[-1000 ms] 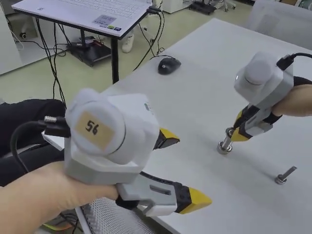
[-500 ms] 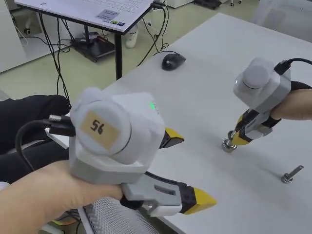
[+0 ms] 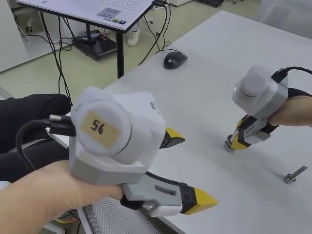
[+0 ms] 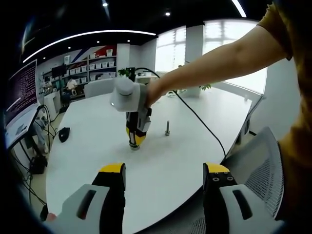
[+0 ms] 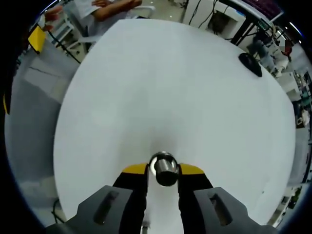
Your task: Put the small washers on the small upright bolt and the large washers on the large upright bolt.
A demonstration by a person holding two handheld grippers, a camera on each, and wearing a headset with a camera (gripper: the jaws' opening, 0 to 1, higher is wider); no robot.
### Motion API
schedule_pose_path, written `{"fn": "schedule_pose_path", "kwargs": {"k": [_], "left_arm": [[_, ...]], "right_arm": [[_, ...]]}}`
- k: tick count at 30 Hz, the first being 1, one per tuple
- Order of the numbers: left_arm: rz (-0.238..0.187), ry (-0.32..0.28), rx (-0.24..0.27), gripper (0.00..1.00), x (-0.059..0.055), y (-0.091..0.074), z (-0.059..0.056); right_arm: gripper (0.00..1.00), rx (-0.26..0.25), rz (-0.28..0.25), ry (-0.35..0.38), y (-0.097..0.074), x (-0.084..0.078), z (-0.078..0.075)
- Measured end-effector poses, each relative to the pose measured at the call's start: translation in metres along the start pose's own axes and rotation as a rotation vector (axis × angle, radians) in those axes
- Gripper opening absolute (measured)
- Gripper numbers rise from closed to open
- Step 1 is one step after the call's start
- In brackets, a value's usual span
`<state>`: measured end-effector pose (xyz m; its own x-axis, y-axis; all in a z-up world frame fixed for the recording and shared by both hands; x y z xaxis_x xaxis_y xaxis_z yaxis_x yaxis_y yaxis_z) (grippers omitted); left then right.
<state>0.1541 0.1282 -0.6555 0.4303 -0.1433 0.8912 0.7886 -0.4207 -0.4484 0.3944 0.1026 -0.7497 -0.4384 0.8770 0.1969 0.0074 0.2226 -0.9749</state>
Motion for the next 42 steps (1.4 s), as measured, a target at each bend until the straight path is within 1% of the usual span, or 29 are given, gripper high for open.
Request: {"fn": "schedule_pose_path", "kwargs": {"k": [4,6,8,10,13,14,15,20,23,24,26,30,32,33,35,36,38,40,42], "left_arm": [[0.003,0.000,-0.001,0.63,-0.001,0.000,0.000],[0.007,0.000,-0.001,0.63,-0.001,-0.001,0.000],[0.005,0.000,-0.001,0.63,-0.001,-0.001,0.000],[0.005,0.001,-0.001,0.63,-0.001,-0.001,0.001],[0.008,0.005,-0.001,0.63,-0.001,-0.001,0.002],[0.008,0.007,-0.001,0.63,-0.001,-0.001,0.002],[0.009,0.007,-0.001,0.63,0.000,-0.001,0.002],[0.007,0.014,-0.011,0.64,0.001,-0.001,0.003],[0.007,0.024,-0.018,0.64,0.004,-0.001,0.003],[0.008,0.027,-0.021,0.64,0.005,-0.001,0.002],[0.010,0.038,-0.030,0.64,0.007,0.000,0.002],[0.004,0.047,-0.056,0.64,0.013,0.004,0.000],[0.007,0.058,-0.073,0.64,0.016,0.007,-0.001],[0.008,0.065,-0.079,0.64,0.017,0.009,-0.002],[0.004,0.076,-0.097,0.64,0.021,0.012,-0.003],[0.000,0.081,-0.105,0.64,0.024,0.014,-0.003],[-0.003,0.084,-0.118,0.64,0.026,0.016,-0.003],[-0.007,0.085,-0.133,0.64,0.028,0.020,-0.001],[-0.010,0.083,-0.147,0.64,0.029,0.024,0.001]], "right_arm": [[0.24,-0.004,0.001,-0.013,0.004,-0.002,0.002],[0.24,-0.006,0.001,-0.014,0.003,-0.002,0.004],[0.24,-0.010,-0.007,-0.010,0.002,-0.003,0.003],[0.26,-0.008,-0.016,-0.003,-0.001,-0.002,0.005],[0.27,-0.018,-0.039,0.009,-0.007,-0.003,0.003],[0.27,-0.020,-0.054,0.023,-0.010,-0.004,0.003],[0.27,-0.024,-0.059,0.026,-0.013,-0.005,0.002],[0.28,-0.066,-0.106,0.057,-0.035,-0.014,0.007],[0.28,-0.102,-0.150,0.085,-0.053,-0.020,0.013],[0.28,-0.106,-0.155,0.088,-0.055,-0.022,0.014],[0.28,-0.133,-0.179,0.110,-0.066,-0.029,0.019],[0.29,-0.194,-0.238,0.169,-0.088,-0.045,0.033],[0.29,-0.217,-0.270,0.197,-0.099,-0.055,0.044],[0.29,-0.238,-0.285,0.210,-0.106,-0.060,0.050],[0.29,-0.260,-0.306,0.237,-0.114,-0.069,0.060],[0.29,-0.287,-0.335,0.260,-0.121,-0.074,0.069],[0.29,-0.317,-0.363,0.289,-0.130,-0.082,0.080],[0.29,-0.359,-0.414,0.341,-0.140,-0.094,0.098],[0.29,-0.389,-0.444,0.375,-0.146,-0.103,0.111]]}}
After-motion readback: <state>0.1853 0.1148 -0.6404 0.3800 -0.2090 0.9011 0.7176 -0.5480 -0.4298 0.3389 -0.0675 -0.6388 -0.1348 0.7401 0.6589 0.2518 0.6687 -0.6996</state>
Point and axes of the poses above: the centre of the closed fingertips' face, and the gripper's own axes: y roughly forward along the fingers, z roughly to its left, x roughly out of its top, the point moved 6 cm from there along -y, roughly backward along the fingers, and after that the axes turned 1 degree about -x, right-handed, at the moved point
